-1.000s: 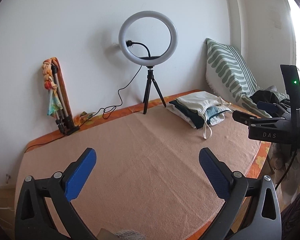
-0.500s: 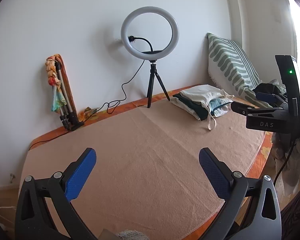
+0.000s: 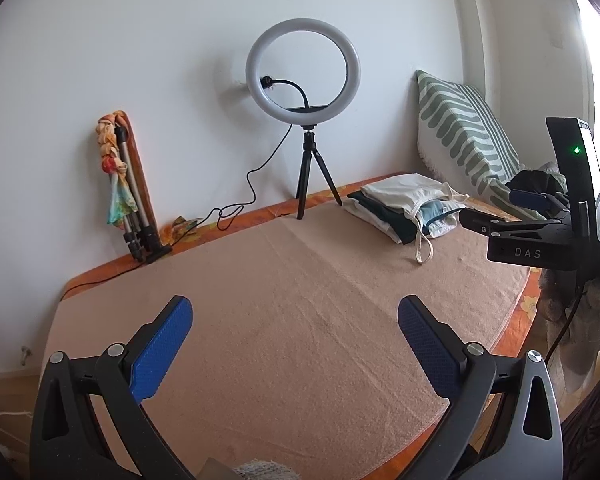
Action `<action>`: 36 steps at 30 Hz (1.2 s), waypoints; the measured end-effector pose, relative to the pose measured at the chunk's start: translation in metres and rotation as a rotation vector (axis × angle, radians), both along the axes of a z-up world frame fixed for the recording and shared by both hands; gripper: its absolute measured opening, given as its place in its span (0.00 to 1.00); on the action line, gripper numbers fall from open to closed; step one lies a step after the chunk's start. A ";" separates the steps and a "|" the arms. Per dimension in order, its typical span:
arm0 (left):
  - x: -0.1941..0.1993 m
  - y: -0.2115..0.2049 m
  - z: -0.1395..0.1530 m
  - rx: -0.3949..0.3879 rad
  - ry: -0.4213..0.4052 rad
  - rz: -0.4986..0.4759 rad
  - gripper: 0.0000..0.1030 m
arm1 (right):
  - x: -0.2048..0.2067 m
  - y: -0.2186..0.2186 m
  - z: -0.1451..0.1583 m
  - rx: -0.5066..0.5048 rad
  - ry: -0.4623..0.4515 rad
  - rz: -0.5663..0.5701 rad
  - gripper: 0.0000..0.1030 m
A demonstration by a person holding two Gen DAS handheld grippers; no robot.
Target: Fold small clothes
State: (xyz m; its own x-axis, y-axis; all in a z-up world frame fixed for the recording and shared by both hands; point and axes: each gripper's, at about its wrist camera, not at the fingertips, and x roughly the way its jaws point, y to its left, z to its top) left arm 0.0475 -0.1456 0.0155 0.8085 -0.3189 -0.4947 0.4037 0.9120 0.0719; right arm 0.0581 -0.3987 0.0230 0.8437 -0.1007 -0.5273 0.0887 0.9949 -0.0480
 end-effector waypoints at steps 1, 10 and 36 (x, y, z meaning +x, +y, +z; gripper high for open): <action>0.000 0.000 0.000 0.001 -0.001 -0.001 0.99 | 0.000 0.000 0.000 0.001 -0.001 -0.001 1.00; -0.003 -0.002 0.002 0.001 -0.008 -0.010 0.99 | -0.002 0.000 0.000 -0.001 -0.002 -0.006 1.00; -0.006 0.000 0.004 0.002 -0.017 0.005 0.99 | -0.004 0.003 -0.004 -0.001 0.002 -0.001 1.00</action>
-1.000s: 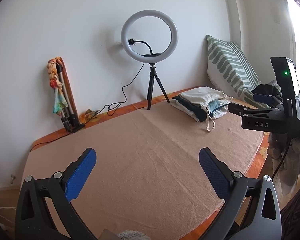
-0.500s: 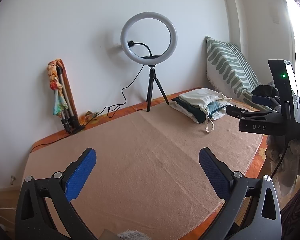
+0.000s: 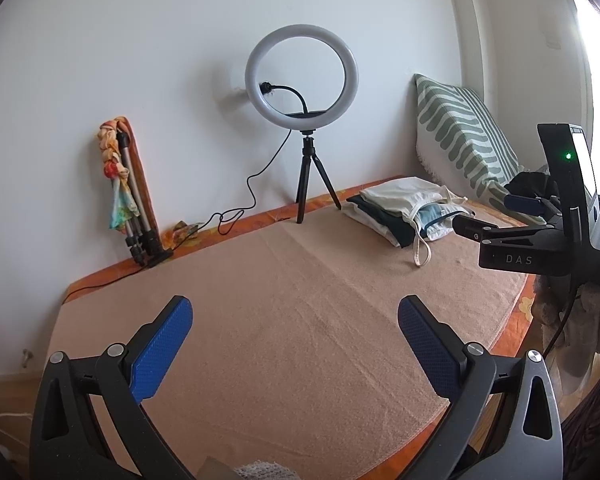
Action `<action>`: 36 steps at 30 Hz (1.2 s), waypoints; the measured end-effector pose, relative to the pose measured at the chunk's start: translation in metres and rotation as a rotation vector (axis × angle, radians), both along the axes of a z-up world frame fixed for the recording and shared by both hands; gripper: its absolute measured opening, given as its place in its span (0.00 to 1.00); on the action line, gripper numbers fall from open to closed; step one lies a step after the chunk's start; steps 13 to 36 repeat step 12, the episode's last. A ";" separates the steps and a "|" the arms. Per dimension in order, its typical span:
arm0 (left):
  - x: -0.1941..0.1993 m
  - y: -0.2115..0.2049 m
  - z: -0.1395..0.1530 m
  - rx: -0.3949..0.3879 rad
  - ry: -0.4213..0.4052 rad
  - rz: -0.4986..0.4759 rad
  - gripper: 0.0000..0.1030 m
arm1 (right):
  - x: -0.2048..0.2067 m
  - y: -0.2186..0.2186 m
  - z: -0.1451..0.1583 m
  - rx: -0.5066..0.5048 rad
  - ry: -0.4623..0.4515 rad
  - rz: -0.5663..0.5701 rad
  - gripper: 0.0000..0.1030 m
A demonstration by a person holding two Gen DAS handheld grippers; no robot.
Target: Fold small clothes
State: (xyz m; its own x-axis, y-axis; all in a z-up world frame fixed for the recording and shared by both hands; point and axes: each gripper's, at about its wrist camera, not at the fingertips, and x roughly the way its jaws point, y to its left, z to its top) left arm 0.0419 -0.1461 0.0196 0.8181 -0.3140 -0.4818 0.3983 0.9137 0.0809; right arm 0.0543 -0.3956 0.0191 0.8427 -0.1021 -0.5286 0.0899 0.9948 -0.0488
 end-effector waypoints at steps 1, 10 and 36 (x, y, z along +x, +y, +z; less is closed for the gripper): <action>0.000 0.000 0.000 0.000 -0.001 0.006 0.99 | 0.000 0.000 0.000 0.000 0.000 0.001 1.00; 0.000 0.005 0.000 -0.016 -0.008 0.009 0.99 | 0.000 0.001 0.000 0.000 0.001 0.002 1.00; 0.001 0.007 0.000 -0.021 -0.005 0.012 0.99 | 0.001 0.002 -0.001 0.000 0.001 0.005 1.00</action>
